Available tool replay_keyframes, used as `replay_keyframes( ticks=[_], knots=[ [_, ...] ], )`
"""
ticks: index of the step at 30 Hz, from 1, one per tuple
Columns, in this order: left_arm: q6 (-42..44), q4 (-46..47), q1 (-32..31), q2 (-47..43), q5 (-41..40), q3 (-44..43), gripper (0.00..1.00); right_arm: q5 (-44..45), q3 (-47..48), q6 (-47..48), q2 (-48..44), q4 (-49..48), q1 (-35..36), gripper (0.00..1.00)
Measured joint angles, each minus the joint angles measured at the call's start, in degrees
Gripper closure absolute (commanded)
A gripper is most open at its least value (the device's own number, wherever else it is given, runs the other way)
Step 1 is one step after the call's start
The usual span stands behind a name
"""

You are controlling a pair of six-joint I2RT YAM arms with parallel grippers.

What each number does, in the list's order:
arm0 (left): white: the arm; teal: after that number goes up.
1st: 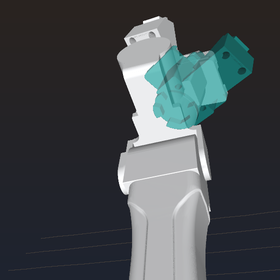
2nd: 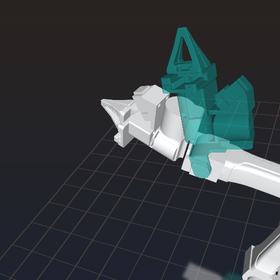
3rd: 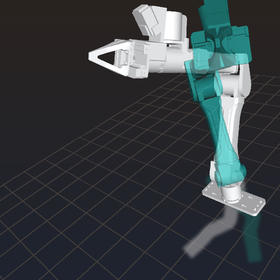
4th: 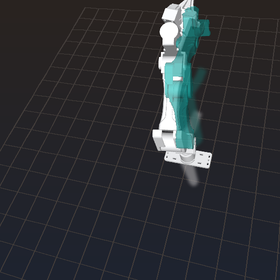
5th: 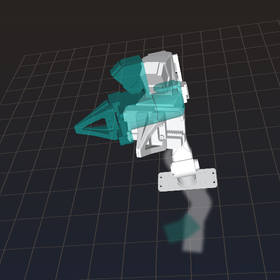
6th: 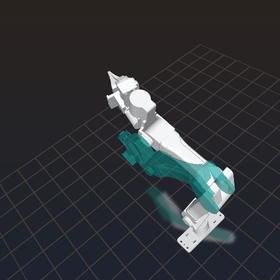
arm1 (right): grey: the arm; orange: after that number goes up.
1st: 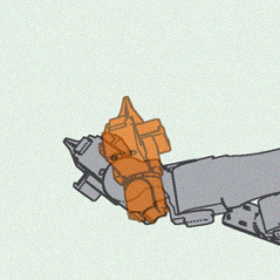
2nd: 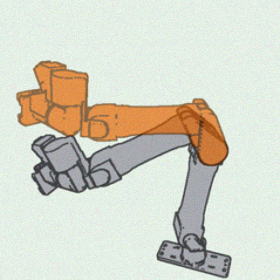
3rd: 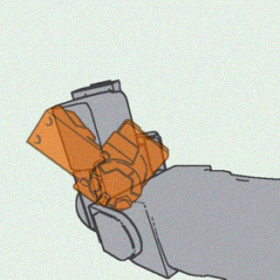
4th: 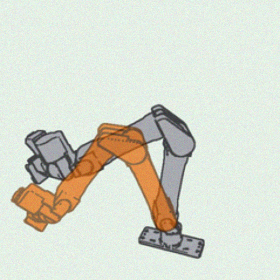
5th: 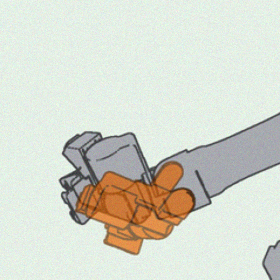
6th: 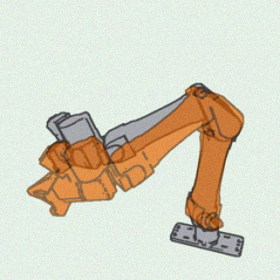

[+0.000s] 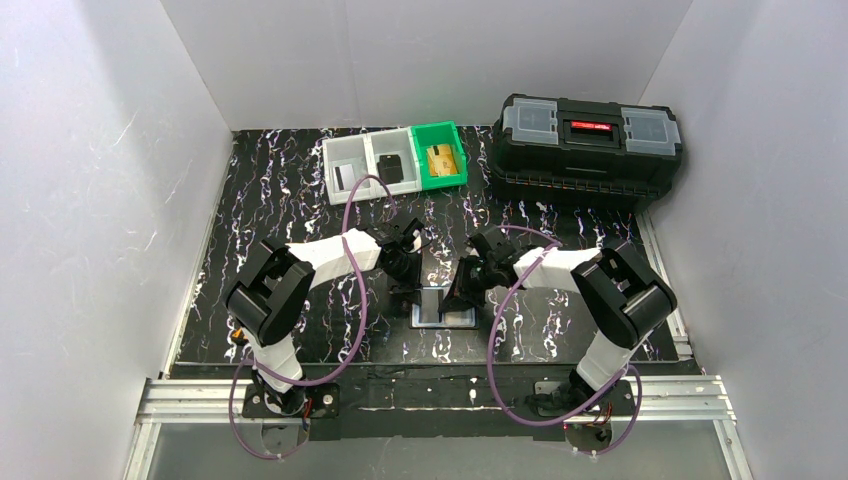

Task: Take the credit cards out of the card holder
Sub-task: Remove the credit card from the card holder.

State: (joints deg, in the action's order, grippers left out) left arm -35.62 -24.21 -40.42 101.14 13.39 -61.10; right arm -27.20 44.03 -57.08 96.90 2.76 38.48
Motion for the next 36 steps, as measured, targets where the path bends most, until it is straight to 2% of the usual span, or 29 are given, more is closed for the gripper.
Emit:
replay_keyframes(
  ticks=[14, 20, 22, 27, 30, 36],
  knots=[
    [-0.2, 0.0, 0.0, 0.0, -0.1, 0.0, 1.0, 0.7, -3.8, 1.2, -4.8, -0.9, -2.5, 0.99],
    [-0.2, 0.0, 0.0, 0.1, 0.0, 0.0, 1.0, 0.0, -5.2, 1.5, -5.4, -1.6, -3.3, 0.64],
    [-0.2, -0.1, 0.1, 0.2, 0.0, -0.1, 1.0, -1.2, -5.2, 1.2, -4.9, -3.2, -3.4, 0.62],
    [-0.1, -0.5, 0.2, 0.5, 0.4, -0.5, 1.0, -3.8, -5.2, 0.3, -2.7, -6.7, -3.5, 0.62],
    [0.0, -0.5, 0.2, 0.6, 0.6, -0.6, 1.0, -4.8, -5.2, -0.1, -1.5, -8.1, -3.5, 0.66],
    [0.0, -0.7, 0.3, 0.9, 0.8, -0.8, 1.0, -5.5, -5.2, -0.6, 0.2, -9.4, -3.5, 0.92]
  ],
)
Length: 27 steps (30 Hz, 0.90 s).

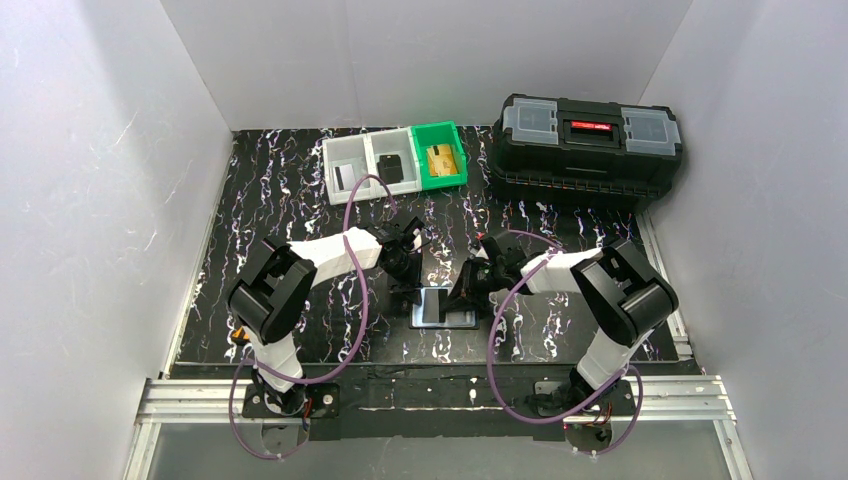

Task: Take the credit cards out of the card holder
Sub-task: Remove the credit card from the card holder.

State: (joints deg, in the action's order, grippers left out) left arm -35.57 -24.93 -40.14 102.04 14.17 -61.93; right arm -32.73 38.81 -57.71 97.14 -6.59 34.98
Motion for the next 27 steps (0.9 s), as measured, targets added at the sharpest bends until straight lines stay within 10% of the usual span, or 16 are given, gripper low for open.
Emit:
replay_keyframes(
  ticks=[19, 27],
  knots=[
    [0.0, -0.1, 0.0, 0.0, 0.1, -0.2, 1.0, 7.1, -1.9, 5.5, -12.9, 10.4, -3.5, 0.99],
    [2.1, -5.6, -0.5, 0.2, -0.7, -5.3, 0.56, 7.5, -0.4, 7.4, -16.7, 16.3, -4.1, 0.99]
  ],
)
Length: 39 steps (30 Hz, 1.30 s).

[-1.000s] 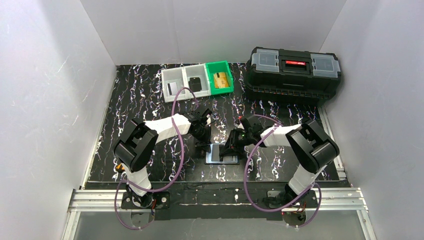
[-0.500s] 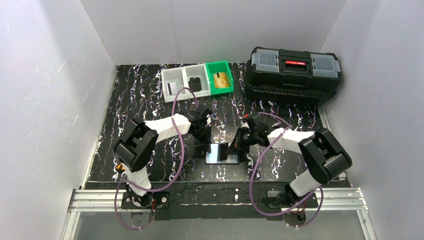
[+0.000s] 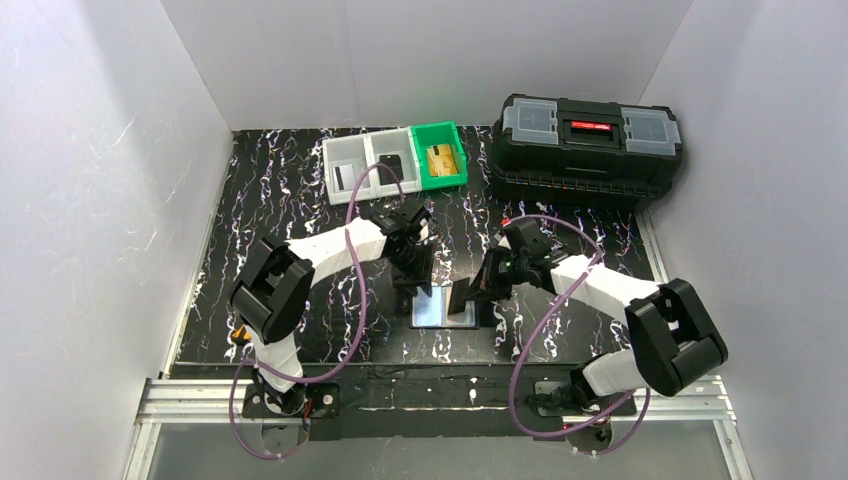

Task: Take the credit cards out of the card holder
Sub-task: Remove the credit card from the card holder, then place the credit card in the storage box.

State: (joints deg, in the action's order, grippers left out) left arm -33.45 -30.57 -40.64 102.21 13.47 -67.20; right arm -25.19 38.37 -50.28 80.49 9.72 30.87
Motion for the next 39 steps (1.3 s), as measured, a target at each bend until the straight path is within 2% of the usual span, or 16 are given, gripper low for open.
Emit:
replay_keyframes(
  ticks=[5, 7, 16, 22, 28, 30, 35, 39],
  knots=[
    [1.3, -3.6, 1.1, -2.1, 1.1, -7.8, 0.34, -0.6, 3.9, 1.2, -4.0, 3.9, -2.1, 0.99],
    [1.5, -4.0, 2.6, -4.4, 2.8, -9.1, 0.28, -1.4, 5.2, 1.2, -5.6, 4.3, -3.1, 0.99],
    [-1.7, 0.9, 13.6, -14.6, 19.3, -7.8, 0.27, -11.8, 8.7, -2.1, -7.8, 1.5, -8.0, 0.99],
    [-7.8, 9.4, 15.1, -15.1, 30.8, -3.0, 0.3, -18.8, 9.3, -8.3, -7.7, -6.4, -8.8, 0.99],
    [-15.3, 18.6, 15.3, -15.1, 37.2, 1.6, 0.38, -23.3, 9.3, -15.1, -6.6, -16.0, -8.8, 0.99],
    [-17.8, 22.1, 15.4, -15.1, 38.8, 2.6, 0.43, -24.0, 9.3, -16.5, -6.0, -18.0, -8.8, 0.99],
    [-24.1, 32.1, 15.4, -15.1, 41.8, 4.9, 0.64, -25.1, 9.3, -18.2, -4.6, -20.4, -8.7, 0.99],
    [-27.8, 37.3, 15.4, -14.6, 43.3, 6.4, 0.75, -25.2, 9.3, -18.8, -4.2, -21.1, -8.7, 0.99]
  ],
)
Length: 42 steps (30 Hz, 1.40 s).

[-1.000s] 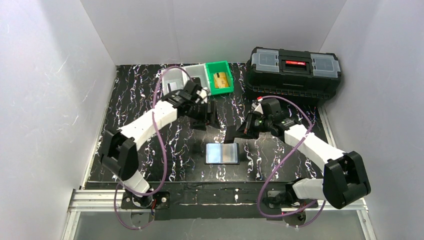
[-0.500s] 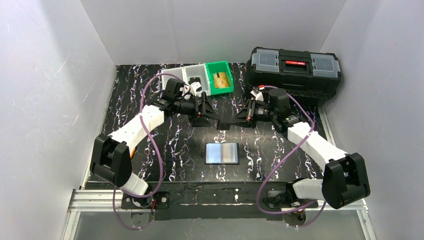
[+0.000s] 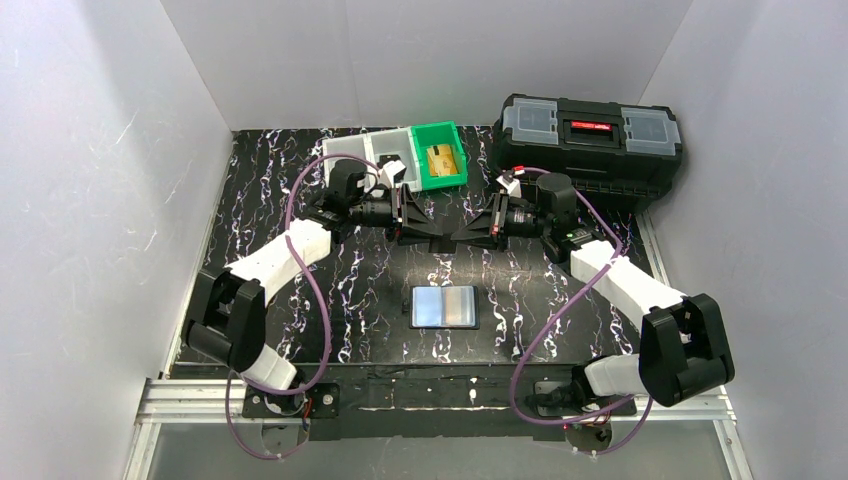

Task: Take the credit cards out of the card holder
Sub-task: Place the credit card in the storage box.

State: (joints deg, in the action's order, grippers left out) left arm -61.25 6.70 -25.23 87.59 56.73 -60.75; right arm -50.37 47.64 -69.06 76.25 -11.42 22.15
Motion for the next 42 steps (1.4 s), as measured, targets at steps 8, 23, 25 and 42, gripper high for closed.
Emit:
replay_keyframes(
  ticks=[8, 23, 25, 42],
  knots=[
    [-2.7, 3.0, -0.1, 0.4, 0.9, 1.0, 1.0, -0.5, 0.0, 0.5, 0.0, -0.5, 0.0, 0.83],
    [16.1, -26.3, -0.8, 1.1, -24.7, -18.2, 1.0, 18.5, 4.7, 17.8, -9.7, 29.4, 0.2, 0.02],
    [19.3, -29.4, -0.1, 3.2, -30.4, -23.8, 1.0, 20.8, 4.9, 18.9, -11.3, 31.6, 0.2, 0.02],
    [33.4, -35.7, 8.0, 37.3, -49.6, -54.7, 1.0, 30.0, 5.1, 25.8, -18.9, 47.8, 0.0, 0.02]
  ],
)
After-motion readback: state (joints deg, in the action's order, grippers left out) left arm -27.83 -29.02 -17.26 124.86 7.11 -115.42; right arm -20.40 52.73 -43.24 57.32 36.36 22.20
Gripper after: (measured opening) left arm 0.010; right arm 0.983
